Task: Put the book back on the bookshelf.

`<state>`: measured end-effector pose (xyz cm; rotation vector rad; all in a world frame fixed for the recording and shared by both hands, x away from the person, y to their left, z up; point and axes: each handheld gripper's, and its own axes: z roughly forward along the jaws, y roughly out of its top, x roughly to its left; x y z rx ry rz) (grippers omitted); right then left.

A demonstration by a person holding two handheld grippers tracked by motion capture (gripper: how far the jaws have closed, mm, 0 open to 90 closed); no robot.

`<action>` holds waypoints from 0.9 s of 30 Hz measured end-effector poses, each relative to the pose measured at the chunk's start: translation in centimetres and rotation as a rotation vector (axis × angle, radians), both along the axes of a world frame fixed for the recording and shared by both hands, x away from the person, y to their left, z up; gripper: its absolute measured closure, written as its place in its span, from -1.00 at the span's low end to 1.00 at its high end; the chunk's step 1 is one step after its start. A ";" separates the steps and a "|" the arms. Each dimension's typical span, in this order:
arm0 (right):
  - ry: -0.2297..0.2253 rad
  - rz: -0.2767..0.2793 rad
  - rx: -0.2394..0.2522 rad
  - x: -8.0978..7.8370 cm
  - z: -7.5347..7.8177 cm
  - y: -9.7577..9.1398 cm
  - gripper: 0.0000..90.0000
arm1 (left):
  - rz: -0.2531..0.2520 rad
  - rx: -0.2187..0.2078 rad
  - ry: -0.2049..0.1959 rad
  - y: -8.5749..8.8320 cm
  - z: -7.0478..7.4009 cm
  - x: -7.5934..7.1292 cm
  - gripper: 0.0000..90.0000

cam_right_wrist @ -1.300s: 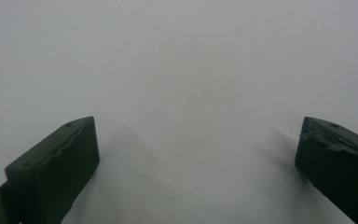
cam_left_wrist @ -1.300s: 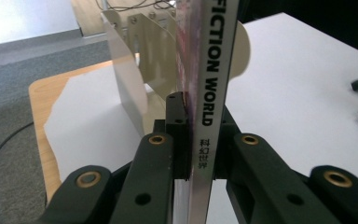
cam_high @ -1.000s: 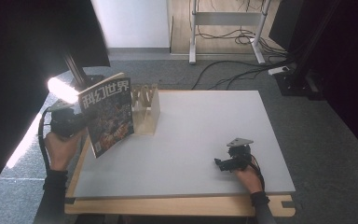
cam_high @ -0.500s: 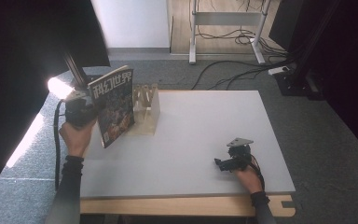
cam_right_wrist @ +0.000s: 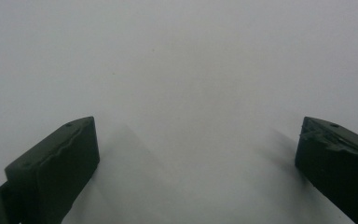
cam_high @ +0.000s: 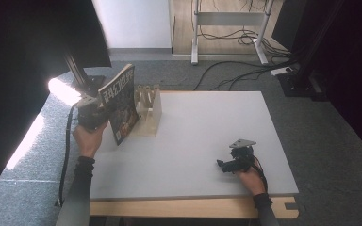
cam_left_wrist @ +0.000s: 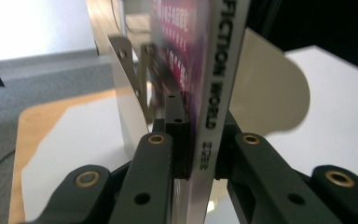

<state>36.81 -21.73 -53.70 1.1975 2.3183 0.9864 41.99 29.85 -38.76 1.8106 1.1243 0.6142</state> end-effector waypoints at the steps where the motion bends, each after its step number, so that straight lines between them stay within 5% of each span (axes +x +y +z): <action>1: 0.000 0.000 0.000 0.0 0.0 0.0 -1.00 | 0.001 0.017 0.012 -0.1 -0.2 0.0 0.83; 4: -0.001 0.001 0.000 0.0 0.0 0.0 -1.00 | 0.004 0.027 0.008 -0.1 -0.6 -0.1 0.83; 13: -0.001 0.001 0.000 0.0 0.0 0.0 -1.00 | 0.047 -0.028 0.002 0.9 -0.9 0.5 0.82; 17: -0.002 0.001 -0.001 0.0 0.0 0.0 -1.00 | 0.028 -0.040 0.020 1.3 -1.0 0.5 0.72; 18: 0.000 0.000 0.000 0.0 0.0 0.0 -1.00 | 0.027 -0.038 0.023 1.4 -1.0 0.5 0.51; 20: 0.001 -0.001 0.000 0.0 0.0 0.0 -1.00 | 0.029 -0.042 0.023 1.5 -1.1 0.5 0.46; 21: 0.001 -0.001 0.000 0.0 0.0 0.0 -1.00 | 0.023 -0.056 0.029 1.6 -1.1 0.5 0.20; 27: 0.001 -0.001 0.000 0.0 0.0 0.0 -1.00 | 0.005 -0.074 0.039 2.1 -0.7 0.0 -0.20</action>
